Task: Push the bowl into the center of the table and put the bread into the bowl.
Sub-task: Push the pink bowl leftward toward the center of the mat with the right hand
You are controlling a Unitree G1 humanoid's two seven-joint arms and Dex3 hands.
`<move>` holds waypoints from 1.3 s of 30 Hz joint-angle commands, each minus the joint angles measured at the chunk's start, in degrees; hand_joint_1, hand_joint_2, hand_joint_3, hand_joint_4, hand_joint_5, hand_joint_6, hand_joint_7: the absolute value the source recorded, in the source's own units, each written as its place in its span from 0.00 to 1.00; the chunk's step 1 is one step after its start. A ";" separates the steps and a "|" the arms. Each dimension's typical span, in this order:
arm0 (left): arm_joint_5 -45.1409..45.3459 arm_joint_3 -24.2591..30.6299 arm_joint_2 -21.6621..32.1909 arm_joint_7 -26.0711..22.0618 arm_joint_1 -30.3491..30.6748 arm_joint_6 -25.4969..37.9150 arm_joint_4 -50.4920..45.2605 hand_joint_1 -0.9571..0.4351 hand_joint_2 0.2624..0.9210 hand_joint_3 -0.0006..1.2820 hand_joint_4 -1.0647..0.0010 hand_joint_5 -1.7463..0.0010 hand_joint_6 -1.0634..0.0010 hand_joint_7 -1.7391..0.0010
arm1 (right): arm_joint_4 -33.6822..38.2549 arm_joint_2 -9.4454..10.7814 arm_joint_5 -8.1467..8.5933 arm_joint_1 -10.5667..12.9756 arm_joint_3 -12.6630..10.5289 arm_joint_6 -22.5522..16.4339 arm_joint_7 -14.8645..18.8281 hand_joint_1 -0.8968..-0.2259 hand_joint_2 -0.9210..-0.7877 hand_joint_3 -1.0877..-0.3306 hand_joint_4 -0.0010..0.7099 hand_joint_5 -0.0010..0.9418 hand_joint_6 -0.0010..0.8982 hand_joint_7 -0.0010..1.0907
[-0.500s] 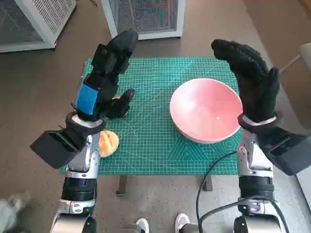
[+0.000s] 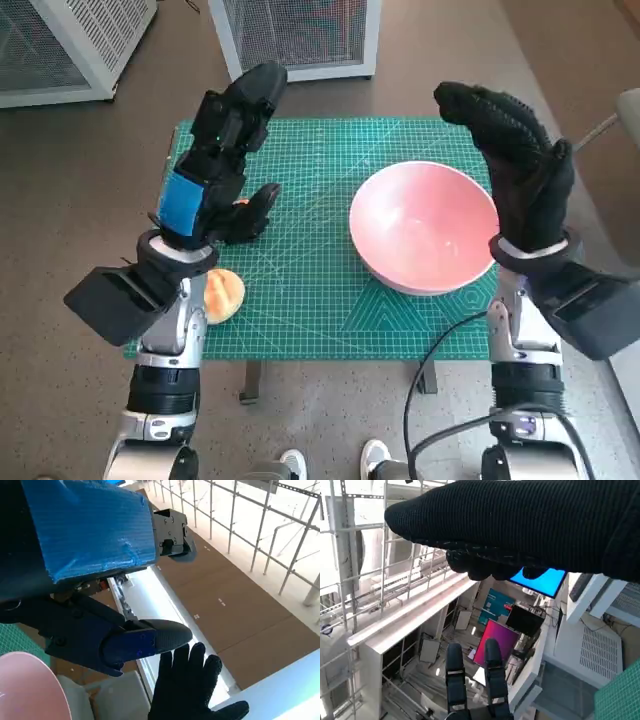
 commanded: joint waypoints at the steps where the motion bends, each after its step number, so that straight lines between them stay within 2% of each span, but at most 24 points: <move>1: 0.96 -0.33 0.04 0.64 -0.71 -0.58 -0.67 0.24 1.00 0.40 0.86 0.95 1.00 0.66 | 0.51 0.15 0.41 0.64 -0.10 0.28 0.50 0.54 0.00 0.56 0.29 0.00 0.00 0.51; 18: 0.06 -0.64 -0.23 0.42 -0.39 0.65 -1.51 0.26 1.00 0.39 0.88 0.94 1.00 0.66 | 1.12 -0.16 0.57 0.35 -0.29 0.32 0.97 0.52 0.00 0.57 0.29 0.00 0.00 0.51; 26: 0.06 -0.71 -0.13 0.54 -0.28 1.03 -1.88 0.26 1.00 0.39 0.88 0.93 1.00 0.66 | 3.27 -1.28 0.84 -0.08 -1.43 -0.39 1.50 0.51 0.00 0.57 0.29 0.00 0.00 0.51; 30: -0.05 -0.51 -0.08 0.57 -0.20 1.02 -1.51 0.26 1.00 0.39 0.88 0.92 1.00 0.66 | 8.30 -2.61 1.70 -1.73 -3.03 -2.02 2.93 0.50 0.00 0.58 0.29 0.00 0.00 0.50; 35: 0.39 -0.35 0.01 0.78 -0.07 0.30 -1.18 0.25 1.00 0.38 0.89 0.92 1.00 0.66 | 19.82 -4.85 3.02 -5.37 -6.17 -5.69 5.31 0.50 0.00 0.58 0.28 0.00 0.00 0.47; 39: 0.83 -0.24 0.06 1.03 -0.04 -0.46 -0.82 0.25 1.00 0.38 0.89 0.91 1.00 0.66 | 28.48 -6.55 2.81 -7.97 -8.63 -7.90 5.12 0.50 0.00 0.57 0.27 0.00 0.00 0.46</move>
